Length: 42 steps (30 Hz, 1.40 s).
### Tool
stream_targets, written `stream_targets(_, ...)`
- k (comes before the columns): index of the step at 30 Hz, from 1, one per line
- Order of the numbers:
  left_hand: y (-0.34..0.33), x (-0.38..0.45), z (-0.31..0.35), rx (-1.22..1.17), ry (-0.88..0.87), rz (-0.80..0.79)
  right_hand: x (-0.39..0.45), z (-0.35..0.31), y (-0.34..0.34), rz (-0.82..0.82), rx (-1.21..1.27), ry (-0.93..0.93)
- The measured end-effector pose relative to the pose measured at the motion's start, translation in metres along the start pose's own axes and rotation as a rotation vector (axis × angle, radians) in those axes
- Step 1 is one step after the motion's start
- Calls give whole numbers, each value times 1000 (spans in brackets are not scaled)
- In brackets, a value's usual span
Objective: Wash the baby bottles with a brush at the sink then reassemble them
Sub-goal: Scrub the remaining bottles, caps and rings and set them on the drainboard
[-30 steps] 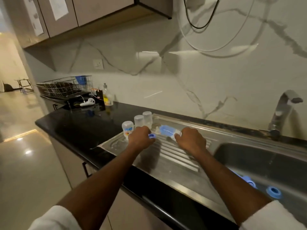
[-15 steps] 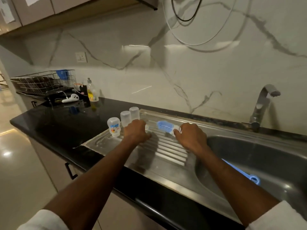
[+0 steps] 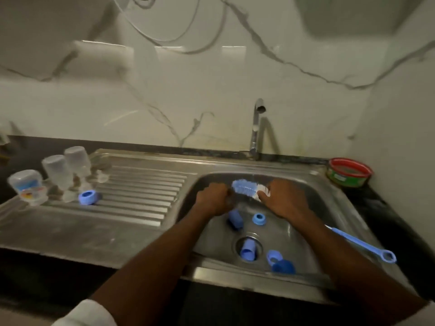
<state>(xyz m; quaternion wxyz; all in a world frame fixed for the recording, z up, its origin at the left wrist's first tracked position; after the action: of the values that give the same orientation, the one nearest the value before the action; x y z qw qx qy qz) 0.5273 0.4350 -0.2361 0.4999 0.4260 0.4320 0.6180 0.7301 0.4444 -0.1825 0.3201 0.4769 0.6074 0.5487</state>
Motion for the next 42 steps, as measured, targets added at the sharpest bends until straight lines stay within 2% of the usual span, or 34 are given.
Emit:
stream_targets(3,-45,24,24,137,-49,-215,3,41,-19,-126,-97,-70)
stream_targets(5,-58,37,34,141,-100,-255,5,51,-24,-154,-102,-106)
stream_targets(13,-120,74,74,51,-219,-278,23,76,-29,-115,-222,-226)
stream_targets(18,-138,77,74,42,-262,-211,28,78,-31,-122,-247,-256)
stream_targets(30,-142,85,65,156,-210,-224,23,76,-23,-65,-237,-239)
stream_targets(33,-122,82,64,55,-194,-166,17,72,-17,-49,-215,-234)
stream_targets(36,-88,86,57,-187,-124,-15,10,74,-11,-7,-173,-242)
stream_targets(40,-28,66,44,-710,22,320,4,71,-5,59,-125,-218)
stream_targets(42,-16,58,41,-1002,84,337,5,65,-2,85,-167,-197)
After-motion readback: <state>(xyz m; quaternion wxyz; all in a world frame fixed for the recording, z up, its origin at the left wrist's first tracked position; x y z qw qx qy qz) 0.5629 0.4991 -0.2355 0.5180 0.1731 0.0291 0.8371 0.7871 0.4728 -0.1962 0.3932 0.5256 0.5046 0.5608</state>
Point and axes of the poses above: each hand's wrist, its own x-axis towards the middle knuckle, its own y-axis out of the back of the hand, z = x × y, the point moved 5 cm from there along x, towards the middle knuckle, and after that the axes turned 1 degree about y, right-handed, at the moved point
